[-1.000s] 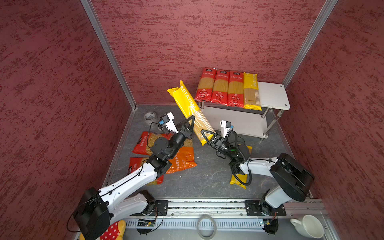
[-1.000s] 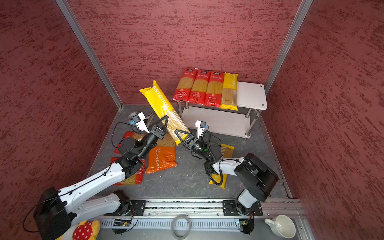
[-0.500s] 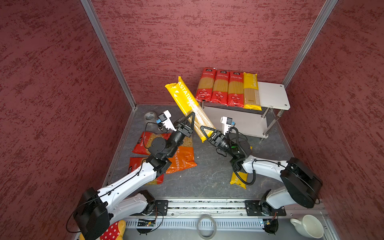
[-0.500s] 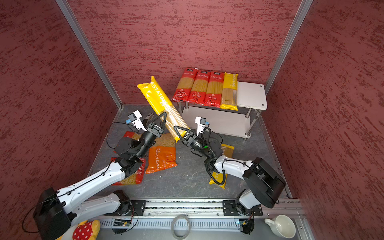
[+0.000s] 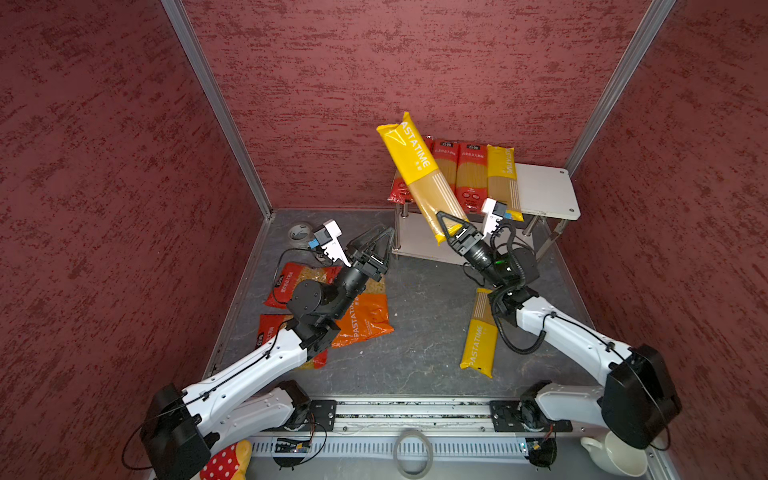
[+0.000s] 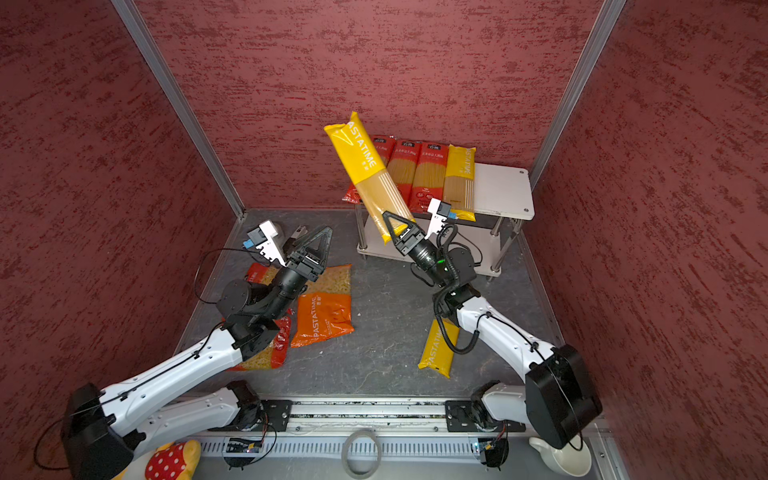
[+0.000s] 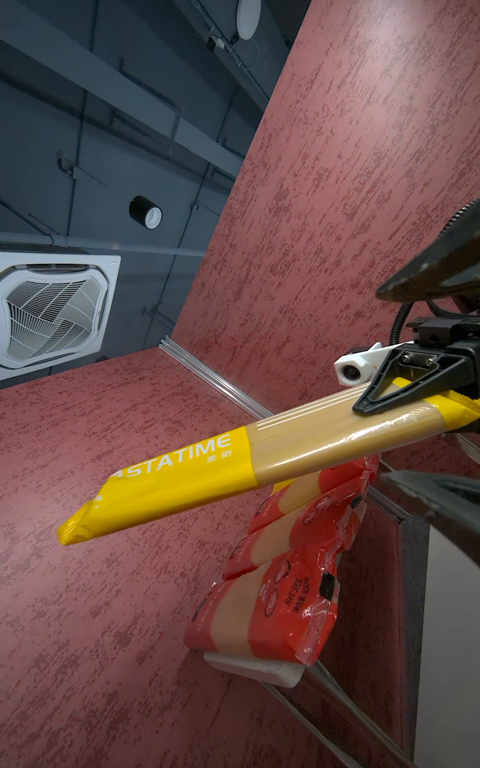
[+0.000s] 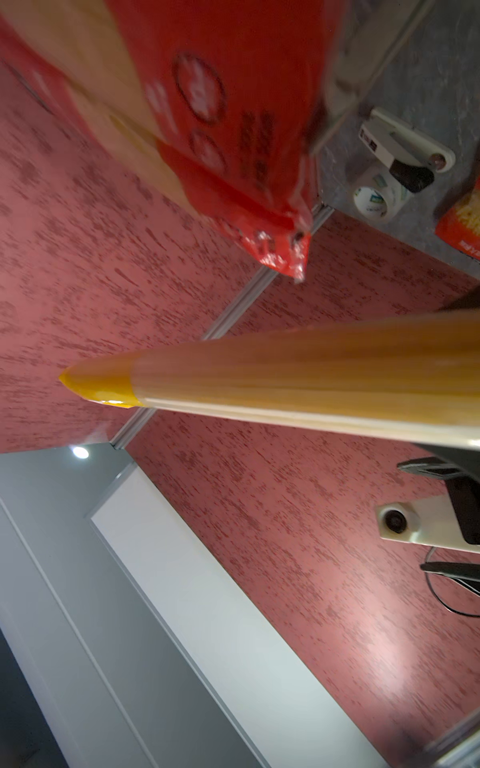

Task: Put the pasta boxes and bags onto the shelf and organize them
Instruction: 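Carry the upright yellow pack toward the shelf top with both grippers, then set the pack beside the other yellow pack with the right gripper while the left releases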

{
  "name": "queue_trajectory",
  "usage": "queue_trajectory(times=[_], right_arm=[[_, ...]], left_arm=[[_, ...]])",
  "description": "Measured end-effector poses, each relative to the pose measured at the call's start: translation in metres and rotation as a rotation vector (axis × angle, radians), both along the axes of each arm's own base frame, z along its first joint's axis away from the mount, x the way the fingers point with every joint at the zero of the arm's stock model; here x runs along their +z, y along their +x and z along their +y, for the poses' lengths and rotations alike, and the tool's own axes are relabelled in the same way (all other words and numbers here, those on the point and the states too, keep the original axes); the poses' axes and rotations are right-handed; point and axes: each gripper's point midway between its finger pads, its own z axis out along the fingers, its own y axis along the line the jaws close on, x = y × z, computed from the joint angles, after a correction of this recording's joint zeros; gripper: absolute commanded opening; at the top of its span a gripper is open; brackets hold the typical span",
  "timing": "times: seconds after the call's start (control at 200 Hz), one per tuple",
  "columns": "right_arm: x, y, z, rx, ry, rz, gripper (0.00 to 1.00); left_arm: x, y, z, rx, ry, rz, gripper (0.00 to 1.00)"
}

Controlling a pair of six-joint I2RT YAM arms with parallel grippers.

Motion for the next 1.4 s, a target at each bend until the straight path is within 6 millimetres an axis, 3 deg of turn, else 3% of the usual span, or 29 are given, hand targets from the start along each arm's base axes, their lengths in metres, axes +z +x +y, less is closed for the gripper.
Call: queue_trajectory(times=[0.16,0.346,0.466,0.581,0.751,1.032,1.212,1.403], right_arm=[[0.011,0.017,-0.067,-0.165,-0.022,0.111,0.0],[0.035,0.016,-0.145,-0.358,-0.016,0.178,0.0],[0.044,0.014,-0.181,-0.455,-0.002,0.226,0.0],[0.037,0.015,-0.208,-0.522,0.017,0.282,0.0],[0.013,0.022,-0.224,-0.573,0.031,0.393,0.0],[-0.011,0.04,-0.23,-0.581,0.075,0.48,0.0],[-0.053,0.051,-0.231,-0.592,0.105,0.588,0.02],[-0.051,0.056,-0.222,-0.588,0.14,0.584,0.07]], left_arm=[[-0.015,0.005,-0.008,-0.004,0.041,0.04,0.64],[-0.056,0.016,-0.027,-0.029,0.108,0.134,0.63],[-0.083,0.024,-0.039,-0.042,0.148,0.198,0.63],[-0.093,0.026,-0.043,-0.051,0.161,0.227,0.63],[-0.095,0.026,-0.043,-0.058,0.152,0.239,0.63],[-0.104,0.026,-0.044,-0.065,0.155,0.265,0.63],[-0.105,0.025,-0.044,-0.066,0.155,0.269,0.63],[-0.109,0.026,-0.048,-0.073,0.159,0.282,0.63]])
